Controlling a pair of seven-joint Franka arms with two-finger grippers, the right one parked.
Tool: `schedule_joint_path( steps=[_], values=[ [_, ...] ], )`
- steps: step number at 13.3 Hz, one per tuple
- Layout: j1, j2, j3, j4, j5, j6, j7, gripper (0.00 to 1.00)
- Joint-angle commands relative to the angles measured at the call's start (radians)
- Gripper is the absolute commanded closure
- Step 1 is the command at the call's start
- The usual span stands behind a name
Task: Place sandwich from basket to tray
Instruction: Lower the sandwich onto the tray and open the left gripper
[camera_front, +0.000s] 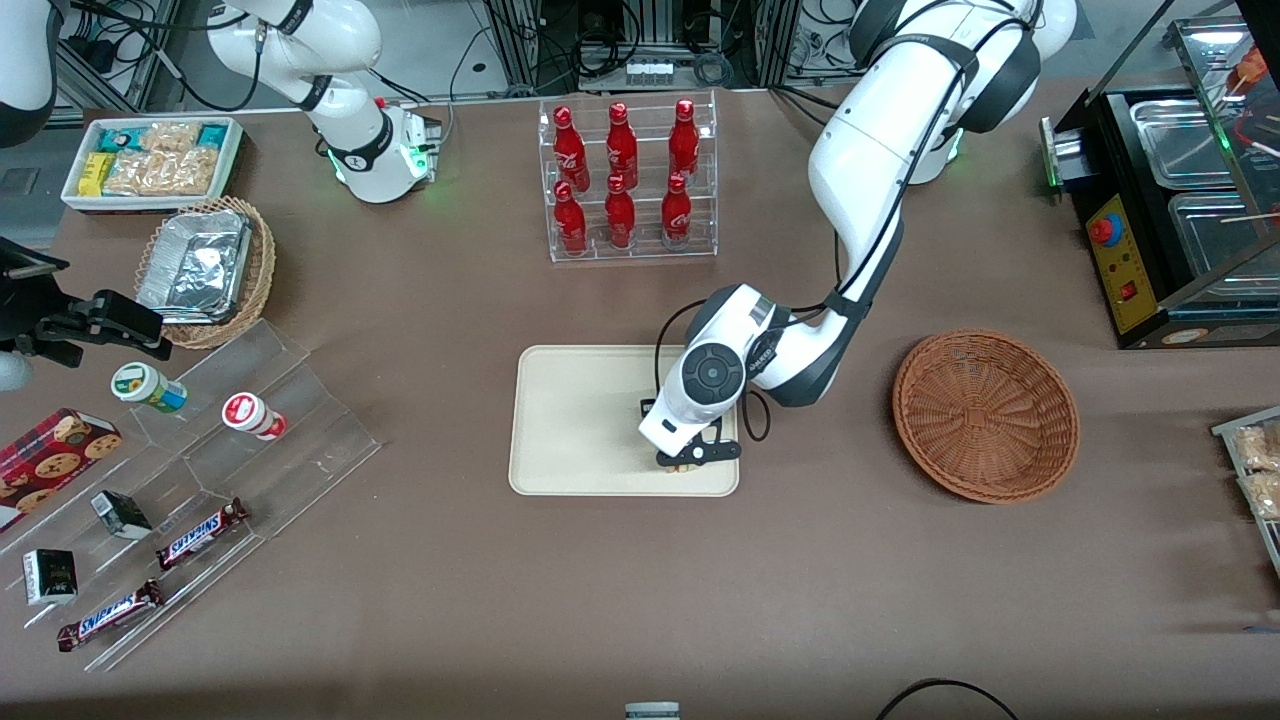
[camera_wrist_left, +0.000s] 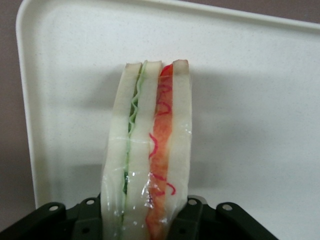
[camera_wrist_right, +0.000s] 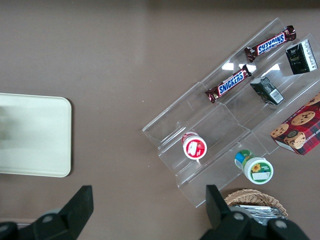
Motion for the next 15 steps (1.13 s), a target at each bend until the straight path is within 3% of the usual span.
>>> schedule_joint_path(
  steps=[1, 6, 8, 11, 12, 15],
  values=[
    [-0.015, 0.021, 0.011, 0.031, 0.027, 0.011, 0.015, 0.44],
    [-0.015, 0.009, 0.012, 0.033, 0.037, 0.008, 0.019, 0.39],
    [-0.015, -0.002, 0.009, 0.033, 0.076, 0.000, 0.025, 0.37],
    [-0.012, -0.031, 0.007, 0.069, 0.075, -0.101, 0.022, 0.17],
    [-0.015, -0.054, 0.011, 0.071, 0.078, -0.131, 0.015, 0.04],
    [0.035, -0.175, 0.018, 0.056, 0.081, -0.231, 0.007, 0.00]
  ],
)
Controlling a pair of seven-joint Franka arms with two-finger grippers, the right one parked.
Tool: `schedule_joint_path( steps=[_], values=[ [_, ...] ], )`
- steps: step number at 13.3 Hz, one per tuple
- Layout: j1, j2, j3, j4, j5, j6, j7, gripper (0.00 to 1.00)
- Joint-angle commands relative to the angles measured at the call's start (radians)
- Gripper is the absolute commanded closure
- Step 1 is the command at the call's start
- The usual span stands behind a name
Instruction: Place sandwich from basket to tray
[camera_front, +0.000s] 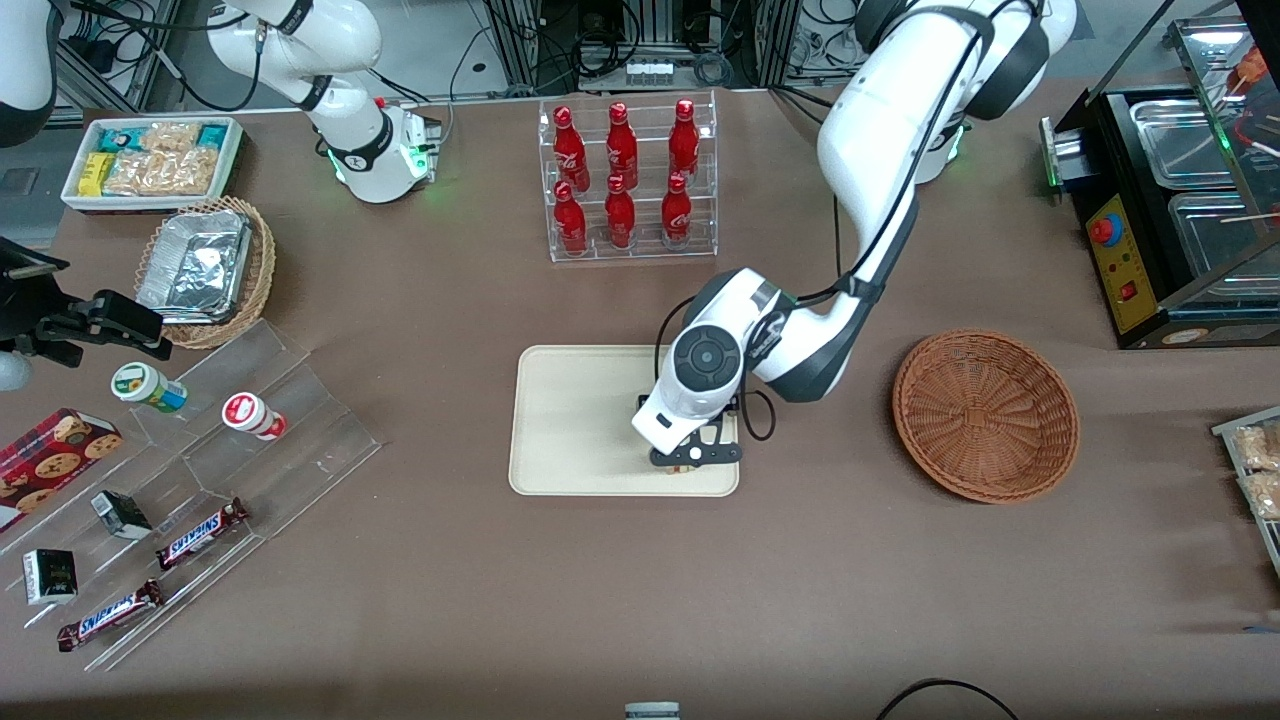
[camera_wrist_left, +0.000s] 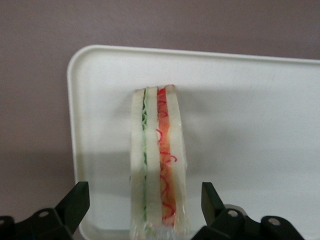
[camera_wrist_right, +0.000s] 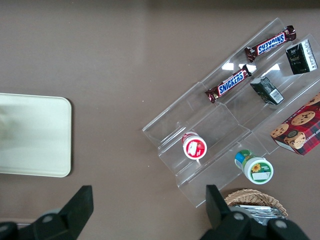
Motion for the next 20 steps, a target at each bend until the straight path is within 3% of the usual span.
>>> schedule_joint_path(
  steps=[1, 5, 9, 13, 18, 20],
  values=[
    [0.065, -0.134, 0.008, -0.032, 0.014, -0.115, -0.010, 0.00],
    [0.225, -0.355, 0.008, -0.118, 0.005, -0.276, 0.015, 0.00],
    [0.355, -0.539, 0.008, -0.278, 0.011, -0.279, 0.120, 0.00],
    [0.418, -0.657, 0.008, -0.322, 0.066, -0.372, 0.210, 0.00],
    [0.443, -0.797, 0.084, -0.340, 0.063, -0.490, 0.481, 0.00],
    [0.444, -0.823, 0.101, -0.333, 0.055, -0.509, 0.503, 0.00]
  ],
)
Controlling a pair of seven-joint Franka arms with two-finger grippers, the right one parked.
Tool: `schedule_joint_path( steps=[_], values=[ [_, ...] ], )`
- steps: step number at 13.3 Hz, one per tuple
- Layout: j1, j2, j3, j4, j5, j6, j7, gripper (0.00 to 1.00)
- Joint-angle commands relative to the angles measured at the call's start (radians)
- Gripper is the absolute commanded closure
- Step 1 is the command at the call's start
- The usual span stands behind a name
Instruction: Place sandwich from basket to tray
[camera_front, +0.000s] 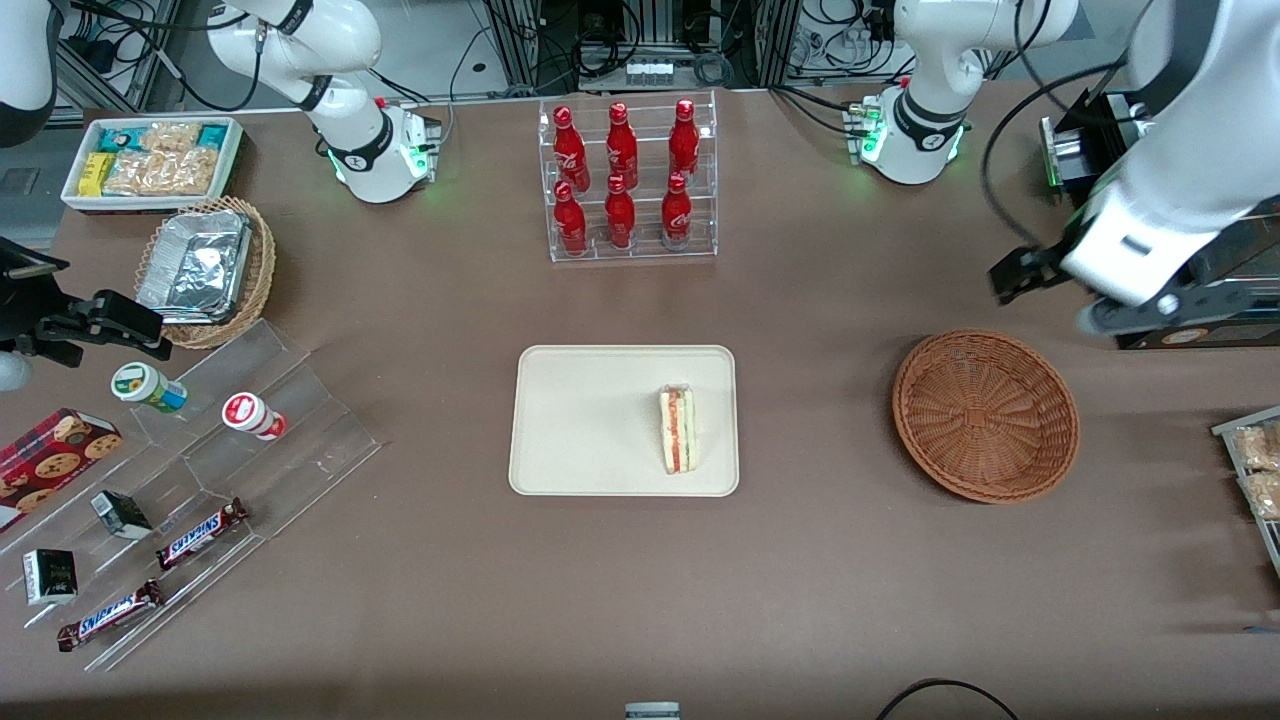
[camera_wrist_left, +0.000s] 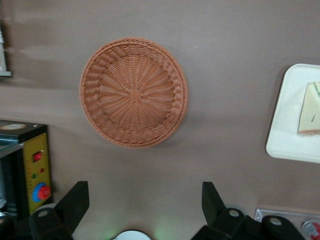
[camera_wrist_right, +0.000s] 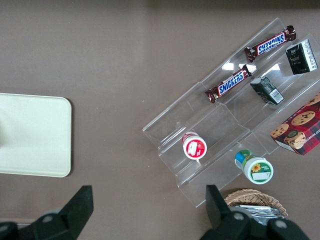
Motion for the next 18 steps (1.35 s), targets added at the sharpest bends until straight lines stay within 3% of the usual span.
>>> schedule_joint_path(
  steps=[1, 5, 18],
  values=[
    [0.005, -0.051, 0.004, -0.011, -0.003, -0.014, 0.054, 0.00],
    [0.007, -0.045, 0.004, 0.061, -0.085, -0.026, 0.084, 0.00],
    [0.002, -0.046, -0.002, 0.055, -0.053, -0.051, 0.091, 0.00]
  ],
)
